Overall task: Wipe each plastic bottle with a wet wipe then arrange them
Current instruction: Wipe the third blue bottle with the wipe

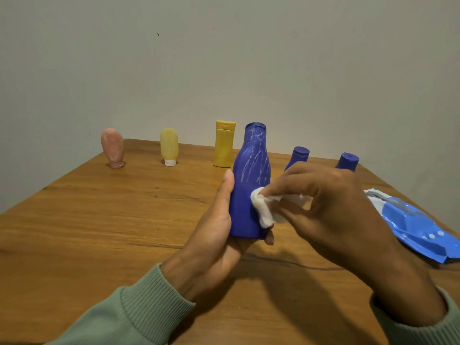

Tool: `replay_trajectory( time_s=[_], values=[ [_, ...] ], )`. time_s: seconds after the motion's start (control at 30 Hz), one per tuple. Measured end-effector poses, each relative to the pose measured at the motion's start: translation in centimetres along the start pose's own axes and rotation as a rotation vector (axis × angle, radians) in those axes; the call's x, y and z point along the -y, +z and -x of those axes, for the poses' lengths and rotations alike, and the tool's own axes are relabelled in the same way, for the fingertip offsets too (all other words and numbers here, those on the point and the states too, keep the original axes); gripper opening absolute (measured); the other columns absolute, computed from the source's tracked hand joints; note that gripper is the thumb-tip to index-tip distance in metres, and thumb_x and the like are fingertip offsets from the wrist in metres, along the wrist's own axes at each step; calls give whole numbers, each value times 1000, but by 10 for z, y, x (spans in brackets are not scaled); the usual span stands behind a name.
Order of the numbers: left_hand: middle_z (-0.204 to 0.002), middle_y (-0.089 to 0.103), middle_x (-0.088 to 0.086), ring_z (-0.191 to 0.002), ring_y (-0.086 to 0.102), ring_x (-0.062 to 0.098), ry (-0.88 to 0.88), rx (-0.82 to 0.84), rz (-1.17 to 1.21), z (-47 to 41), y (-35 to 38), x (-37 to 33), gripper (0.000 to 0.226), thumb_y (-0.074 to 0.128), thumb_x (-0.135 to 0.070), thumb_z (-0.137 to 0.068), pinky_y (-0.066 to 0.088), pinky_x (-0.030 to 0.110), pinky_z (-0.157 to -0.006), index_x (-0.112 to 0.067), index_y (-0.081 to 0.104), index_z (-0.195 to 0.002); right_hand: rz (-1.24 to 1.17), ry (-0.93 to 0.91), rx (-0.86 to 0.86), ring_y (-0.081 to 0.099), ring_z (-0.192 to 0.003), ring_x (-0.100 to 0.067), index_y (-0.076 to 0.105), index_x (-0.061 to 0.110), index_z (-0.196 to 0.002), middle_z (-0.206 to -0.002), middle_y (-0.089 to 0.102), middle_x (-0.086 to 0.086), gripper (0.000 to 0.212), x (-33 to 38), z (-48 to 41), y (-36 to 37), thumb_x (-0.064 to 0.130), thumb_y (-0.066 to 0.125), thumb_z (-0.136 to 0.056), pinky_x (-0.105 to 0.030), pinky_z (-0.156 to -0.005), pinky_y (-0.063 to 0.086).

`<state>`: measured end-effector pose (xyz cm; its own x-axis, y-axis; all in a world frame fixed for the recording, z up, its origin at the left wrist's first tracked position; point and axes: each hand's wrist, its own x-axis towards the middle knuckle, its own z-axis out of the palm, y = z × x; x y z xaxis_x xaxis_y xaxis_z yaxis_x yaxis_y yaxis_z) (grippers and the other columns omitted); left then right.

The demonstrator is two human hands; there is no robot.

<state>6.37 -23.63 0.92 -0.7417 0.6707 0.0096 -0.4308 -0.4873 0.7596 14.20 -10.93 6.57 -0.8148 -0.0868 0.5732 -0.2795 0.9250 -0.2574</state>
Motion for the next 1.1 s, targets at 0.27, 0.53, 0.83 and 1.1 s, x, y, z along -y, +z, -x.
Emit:
replay_trajectory(
  time_s=[0.27,0.53,0.83,1.1],
  values=[
    [-108,71,14,-89,68,25,-23,40,25,-4,-5,0,57,43,-56,-92,55,41,-73,-13,61,-124,-78,11,13,60,-76,1,73,20,-90,-83,64,15,18,-4,0,5,16,76,-73,-6,-74,45],
    [-102,70,14,-83,66,24,-21,73,-19,-2,-4,1,58,40,-56,-93,51,41,-66,-13,60,-125,-114,13,5,60,-81,3,73,23,-94,-88,65,14,19,-1,0,5,19,73,-76,-7,-71,47],
    [-103,71,14,-81,68,24,-29,67,7,-2,-2,0,56,41,-55,-92,51,41,-67,-13,60,-123,-163,54,28,58,-88,6,72,26,-93,-82,58,25,18,-5,-1,4,21,71,-75,-3,-76,42],
    [-96,66,17,-77,62,25,-10,76,-20,-3,-3,3,56,44,-56,-90,51,40,-63,-13,65,-119,-144,16,-137,55,-88,13,71,19,-97,-86,59,20,20,-13,-1,11,12,72,-77,-2,-76,42]
  ],
)
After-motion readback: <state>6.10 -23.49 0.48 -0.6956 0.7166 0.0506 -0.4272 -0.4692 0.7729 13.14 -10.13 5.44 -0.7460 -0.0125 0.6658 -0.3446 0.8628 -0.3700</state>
